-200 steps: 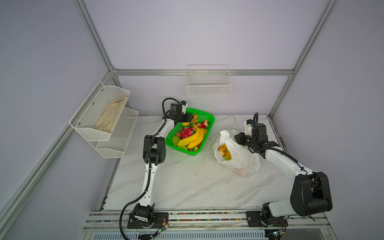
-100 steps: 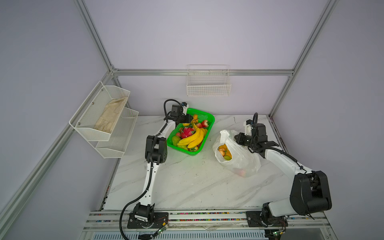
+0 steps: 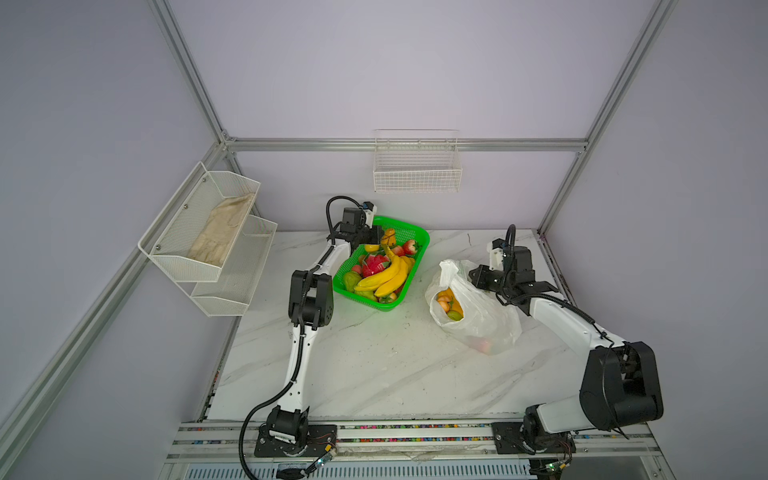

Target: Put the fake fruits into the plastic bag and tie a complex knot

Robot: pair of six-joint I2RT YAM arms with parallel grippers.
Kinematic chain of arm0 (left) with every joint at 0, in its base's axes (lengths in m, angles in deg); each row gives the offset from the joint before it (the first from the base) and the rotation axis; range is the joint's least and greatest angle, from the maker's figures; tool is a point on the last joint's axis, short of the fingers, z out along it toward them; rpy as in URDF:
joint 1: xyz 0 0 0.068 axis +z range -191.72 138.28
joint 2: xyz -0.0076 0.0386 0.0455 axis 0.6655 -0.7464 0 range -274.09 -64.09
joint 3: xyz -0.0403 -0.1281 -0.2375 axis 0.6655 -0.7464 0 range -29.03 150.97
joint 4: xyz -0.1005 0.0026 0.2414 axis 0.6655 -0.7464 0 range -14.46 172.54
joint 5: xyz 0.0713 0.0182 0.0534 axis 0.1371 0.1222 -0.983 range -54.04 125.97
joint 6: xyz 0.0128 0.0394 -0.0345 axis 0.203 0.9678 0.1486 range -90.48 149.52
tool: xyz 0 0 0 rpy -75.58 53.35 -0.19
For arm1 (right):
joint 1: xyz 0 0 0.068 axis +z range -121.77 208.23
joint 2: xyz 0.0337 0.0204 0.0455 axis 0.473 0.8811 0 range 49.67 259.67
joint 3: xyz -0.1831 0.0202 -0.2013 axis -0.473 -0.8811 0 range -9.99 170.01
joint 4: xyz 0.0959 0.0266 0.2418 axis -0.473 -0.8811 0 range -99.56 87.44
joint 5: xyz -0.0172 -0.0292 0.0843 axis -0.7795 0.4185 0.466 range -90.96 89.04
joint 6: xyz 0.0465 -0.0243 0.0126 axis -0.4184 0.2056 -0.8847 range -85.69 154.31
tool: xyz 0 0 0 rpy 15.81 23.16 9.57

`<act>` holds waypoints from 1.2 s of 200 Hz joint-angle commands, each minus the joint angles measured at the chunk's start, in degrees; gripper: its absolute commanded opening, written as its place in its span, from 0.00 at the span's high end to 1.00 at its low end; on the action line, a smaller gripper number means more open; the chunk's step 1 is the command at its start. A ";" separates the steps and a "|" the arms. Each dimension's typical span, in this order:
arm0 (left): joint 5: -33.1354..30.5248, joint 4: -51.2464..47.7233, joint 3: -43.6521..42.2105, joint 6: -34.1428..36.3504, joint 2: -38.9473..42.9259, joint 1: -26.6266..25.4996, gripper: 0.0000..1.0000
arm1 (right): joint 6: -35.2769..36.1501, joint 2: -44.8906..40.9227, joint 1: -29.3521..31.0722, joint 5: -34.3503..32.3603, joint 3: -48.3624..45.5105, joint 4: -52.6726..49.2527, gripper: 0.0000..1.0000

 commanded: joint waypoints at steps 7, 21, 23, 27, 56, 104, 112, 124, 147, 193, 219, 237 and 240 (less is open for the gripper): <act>-1.66 8.10 -8.87 0.36 11.91 -0.01 1.00 | 0.95 0.24 -0.26 -0.60 1.91 -0.38 1.00; -2.23 9.74 -13.04 0.36 15.01 0.01 1.00 | 0.98 0.25 -0.23 -0.46 1.96 -0.24 1.00; -2.30 9.86 -13.65 0.36 15.46 0.00 1.00 | 0.96 0.25 -0.21 -0.44 1.99 -0.26 1.00; -2.44 10.35 -14.74 0.36 16.34 0.00 1.00 | 0.95 0.33 -0.20 -0.39 2.00 -0.12 1.00; -3.00 13.77 -22.82 -0.01 22.45 0.04 1.00 | 0.86 -0.04 -0.20 -0.14 2.29 0.09 1.00; -3.54 16.49 -38.97 -4.20 37.52 -0.10 1.00 | -0.01 -0.74 -0.26 -0.22 2.28 0.31 1.00; -3.31 16.79 -42.29 -5.73 40.99 -0.18 1.00 | 0.03 -0.79 -0.26 0.06 2.44 0.30 1.00; -3.87 17.68 -48.08 -9.00 46.92 -0.27 1.00 | 0.08 -0.80 -0.21 0.53 2.73 0.37 1.00; -3.53 22.24 -59.67 -14.99 58.35 -2.08 1.00 | 0.40 -1.57 -0.21 1.27 3.32 0.47 1.00; -11.80 11.64 -69.99 -12.62 74.50 -15.24 1.00 | 0.55 -2.30 -0.21 2.13 4.91 0.30 1.00; -15.10 6.48 -74.43 -12.58 79.90 -22.80 1.00 | 0.42 -3.21 -0.25 2.27 5.70 0.20 1.00; -16.07 5.75 -77.82 -14.21 83.37 -26.84 1.00 | 0.26 -3.80 -0.26 2.35 5.78 0.07 1.00; -16.19 5.69 -78.36 -14.45 83.82 -27.40 1.00 | 0.30 -3.87 -0.26 2.35 5.78 0.08 1.00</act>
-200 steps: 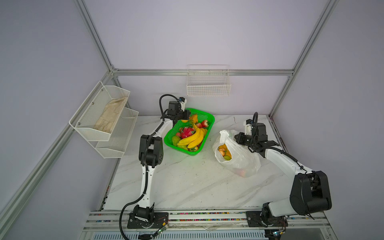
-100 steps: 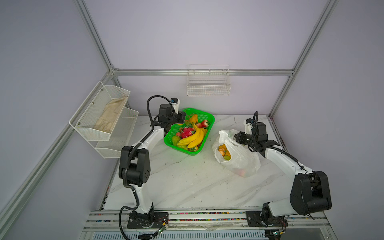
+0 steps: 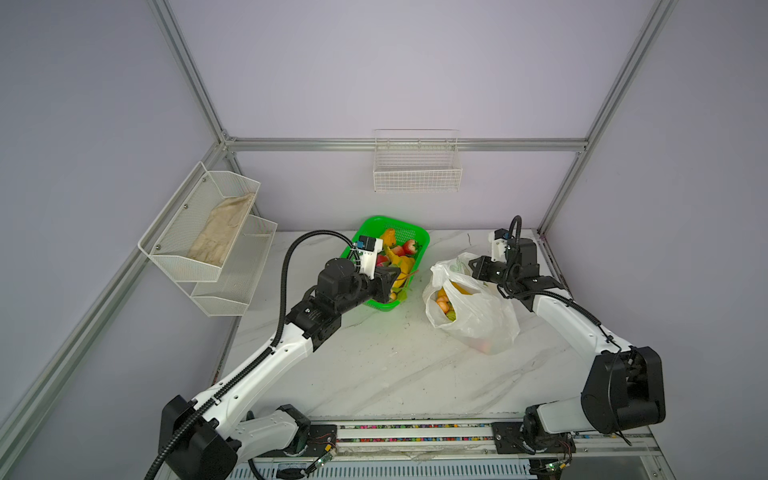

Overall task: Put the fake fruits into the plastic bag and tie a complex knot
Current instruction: 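Lower the left gripper into the bag mouth held by the right gripper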

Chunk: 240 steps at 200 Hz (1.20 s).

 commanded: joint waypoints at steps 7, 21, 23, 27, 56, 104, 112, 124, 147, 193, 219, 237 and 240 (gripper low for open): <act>-4.31 -3.65 -6.15 -2.39 4.27 -5.00 1.00 | -0.05 -2.35 -0.24 0.60 1.87 -0.03 1.00; -4.50 -3.25 -7.29 -2.85 4.83 -7.84 1.00 | -0.23 -2.35 -0.21 0.69 1.94 -0.25 1.00; -4.50 -3.17 -7.36 -2.85 4.76 -8.37 1.00 | -0.35 -2.35 -0.20 0.69 1.94 -0.30 1.00; -4.49 -2.91 -7.38 -2.85 4.55 -9.19 1.00 | -0.38 -2.35 -0.24 0.92 1.97 -0.38 1.00; -2.70 1.47 -5.58 -3.50 0.61 -13.07 1.00 | -1.48 -2.41 -0.24 2.18 1.65 0.18 1.00; -1.92 9.65 -1.34 -5.61 -6.13 -15.05 1.00 | -1.41 -5.61 -0.22 2.01 0.34 -1.19 1.00; -2.23 10.50 -0.40 -5.93 -7.17 -15.14 1.00 | -1.41 -6.07 -0.27 1.88 0.05 -1.25 1.00; -2.00 10.97 1.36 -5.95 -8.82 -15.14 1.00 | -1.45 -6.38 -0.28 2.12 -0.20 -1.46 1.00; -4.30 9.67 4.96 -5.75 -11.43 -15.14 1.00 | -1.32 -7.27 -0.20 2.61 -0.73 -1.97 1.00; -8.48 7.84 11.37 -5.75 -14.69 -15.12 1.00 | -0.76 -9.20 -0.22 2.71 -2.14 -2.64 1.00; -7.71 7.74 15.67 -6.30 -17.64 -15.20 1.00 | -0.92 -9.79 -0.22 3.27 -2.96 -2.51 1.00; -5.98 7.78 17.66 -6.86 -18.65 -15.14 1.00 | -1.11 -10.51 -0.24 3.55 -3.73 -2.22 1.00; -5.79 7.80 17.86 -7.00 -18.78 -15.14 1.00 | -1.15 -10.61 -0.25 3.47 -3.90 -2.15 1.00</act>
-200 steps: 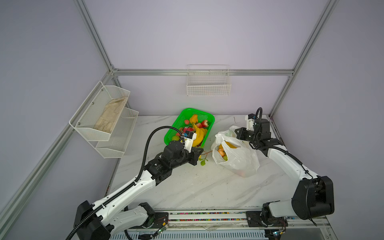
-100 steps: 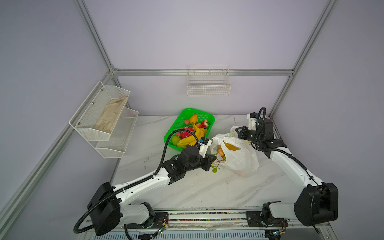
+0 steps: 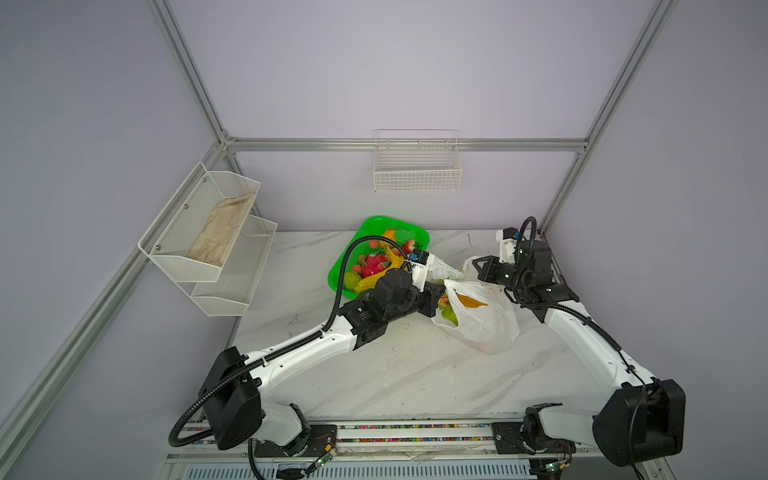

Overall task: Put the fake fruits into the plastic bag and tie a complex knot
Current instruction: 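Lower the left gripper into the bag mouth held by the right gripper, then open the left gripper inside the bag to drop the fruit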

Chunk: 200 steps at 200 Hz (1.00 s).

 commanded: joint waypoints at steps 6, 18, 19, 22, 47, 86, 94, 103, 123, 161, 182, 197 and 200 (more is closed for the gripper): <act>1.36 1.91 7.62 -1.74 -1.18 -0.30 1.00 | -0.17 -2.08 -0.26 0.75 -1.74 -0.16 1.00; 2.08 2.59 8.10 -2.36 -1.60 -0.30 1.00 | -0.37 -2.24 -0.26 0.96 -1.95 0.01 1.00; 2.17 2.74 8.11 -2.40 -1.66 -0.30 1.00 | -0.38 -2.20 -0.23 0.94 -1.94 0.06 1.00; 2.44 3.06 8.15 -2.58 -1.88 -0.30 1.00 | -0.48 -2.16 -0.22 1.12 -1.99 0.10 1.00; 5.88 7.21 8.03 -4.45 -4.31 -0.60 1.00 | -1.40 -2.20 -0.21 2.27 -1.97 0.87 1.00; 5.64 13.98 4.07 -3.75 -7.60 -0.92 1.00 | -1.84 -2.94 -0.25 0.91 -1.08 0.81 1.00; 4.90 15.24 3.00 -3.14 -7.94 -0.92 1.00 | -2.03 -3.01 -0.21 -0.12 -0.66 0.24 1.00; 4.18 16.33 1.79 -2.39 -8.48 -0.85 1.00 | -2.25 -3.03 -0.20 -0.84 -0.22 -0.04 1.00; 3.65 18.05 0.21 -1.39 -10.06 -0.64 0.95 | -2.57 -3.01 -0.20 -2.22 0.35 -0.45 1.00; 5.83 21.14 -0.86 -2.28 -13.40 0.13 0.93 | -2.06 -1.98 -0.23 -4.92 2.10 -1.85 1.00; 6.53 23.19 -2.87 -3.25 -13.09 0.88 1.00 | -0.91 -1.42 -0.21 -8.07 3.23 -3.15 1.00; 6.74 23.62 -4.41 -3.67 -12.02 1.63 1.00 | -0.44 -0.86 -0.28 -8.94 3.63 -3.37 1.00; 6.57 23.70 -4.75 -3.67 -11.77 1.85 1.00 | -0.28 -0.70 -0.26 -9.04 3.79 -3.40 1.00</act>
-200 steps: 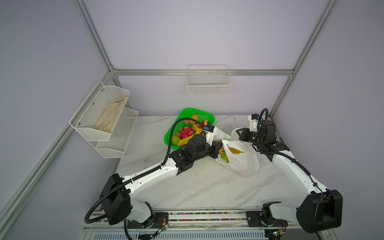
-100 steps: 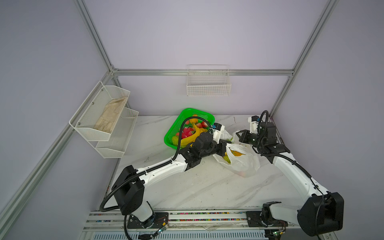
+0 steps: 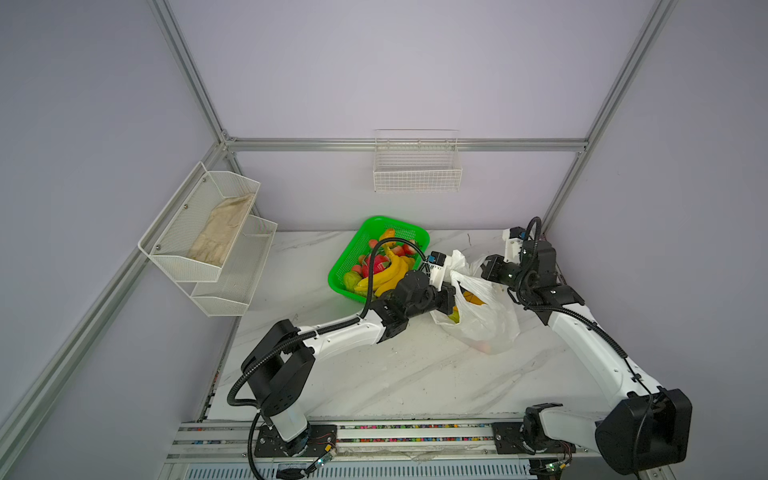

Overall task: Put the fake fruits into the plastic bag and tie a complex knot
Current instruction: 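Open the left gripper inside the bag to drop the fruit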

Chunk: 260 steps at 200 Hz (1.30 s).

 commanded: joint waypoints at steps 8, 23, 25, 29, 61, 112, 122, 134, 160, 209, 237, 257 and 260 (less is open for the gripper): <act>0.57 5.30 -4.33 -0.78 2.41 1.89 1.00 | 1.61 1.61 -0.24 -3.73 2.73 -1.70 1.00; 0.77 4.97 -5.07 -0.05 2.65 2.81 1.00 | 1.72 2.18 -0.20 -3.40 3.60 -1.78 1.00; 0.91 4.81 -5.07 0.03 2.59 2.85 1.00 | 1.69 2.28 -0.26 -3.23 3.66 -1.73 1.00; 1.18 4.71 -5.17 0.20 2.46 3.13 1.00 | 1.69 2.40 -0.27 -2.91 3.88 -1.65 1.00; 4.90 5.66 -4.67 1.01 1.05 3.79 0.89 | 1.13 2.97 -0.27 -1.05 4.26 -0.08 1.00; 8.31 -1.09 -2.58 8.20 2.44 3.77 0.60 | 0.72 4.72 -0.26 -0.60 4.24 0.43 1.00; 7.51 -3.28 -2.53 9.97 3.45 3.77 0.55 | 0.88 4.56 -0.21 -0.90 4.11 0.50 1.00; 6.22 -6.36 -2.56 11.82 4.57 3.80 0.51 | 1.02 4.66 -0.22 -1.10 3.91 0.52 1.00; 4.96 -11.39 -3.39 15.07 7.55 3.91 0.43 | 1.28 5.15 -0.26 -1.70 3.82 0.31 1.00; 5.71 -13.25 -10.83 18.95 17.43 4.29 0.31 | 1.65 6.11 -0.27 -3.22 3.82 0.22 1.00; 5.93 -14.22 -15.49 20.07 22.77 5.33 0.26 | 1.79 7.34 -0.25 -3.25 4.23 0.66 1.00; 4.43 -17.50 -17.24 20.01 25.99 6.85 0.26 | 2.10 7.53 -0.21 -3.48 5.09 0.49 1.00; 4.10 -17.74 -17.52 20.00 26.52 7.05 0.26 | 2.15 7.53 -0.24 -3.62 5.19 0.46 1.00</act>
